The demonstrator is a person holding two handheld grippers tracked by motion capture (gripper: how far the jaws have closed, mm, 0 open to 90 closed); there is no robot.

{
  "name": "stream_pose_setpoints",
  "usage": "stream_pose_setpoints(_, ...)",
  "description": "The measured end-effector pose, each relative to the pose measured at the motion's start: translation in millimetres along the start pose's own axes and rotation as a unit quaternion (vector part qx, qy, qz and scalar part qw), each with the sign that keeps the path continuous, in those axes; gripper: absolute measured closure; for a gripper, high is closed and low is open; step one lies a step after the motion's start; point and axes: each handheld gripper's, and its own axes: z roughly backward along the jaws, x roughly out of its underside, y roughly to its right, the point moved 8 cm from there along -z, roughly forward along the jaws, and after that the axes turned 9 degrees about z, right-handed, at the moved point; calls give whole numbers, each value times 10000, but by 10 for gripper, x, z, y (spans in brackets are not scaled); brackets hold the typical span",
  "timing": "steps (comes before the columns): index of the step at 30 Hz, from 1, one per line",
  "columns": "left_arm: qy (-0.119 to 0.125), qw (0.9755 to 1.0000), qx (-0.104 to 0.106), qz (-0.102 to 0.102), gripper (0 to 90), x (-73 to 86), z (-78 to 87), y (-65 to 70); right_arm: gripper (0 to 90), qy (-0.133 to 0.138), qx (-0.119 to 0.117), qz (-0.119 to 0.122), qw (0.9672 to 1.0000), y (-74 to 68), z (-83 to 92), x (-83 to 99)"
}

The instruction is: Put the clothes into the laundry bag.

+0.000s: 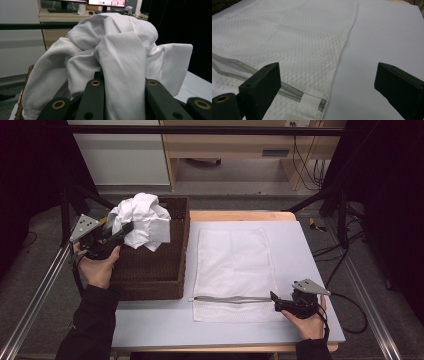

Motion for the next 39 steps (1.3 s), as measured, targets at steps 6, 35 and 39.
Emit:
stream_pose_setpoints(6,273,9996,119,-13,780,-189,126,196,73,16,5,16,10000,2,4,-5)
stream_pose_setpoints(35,1327,9870,833,-348,781,-970,733,1023,73,60,13,14,10000,7,29,-23)
stream_pose_setpoints(39,1346,9856,940,-408,781,-1017,753,1161,73,89,16,-15,10000,12,37,-28)
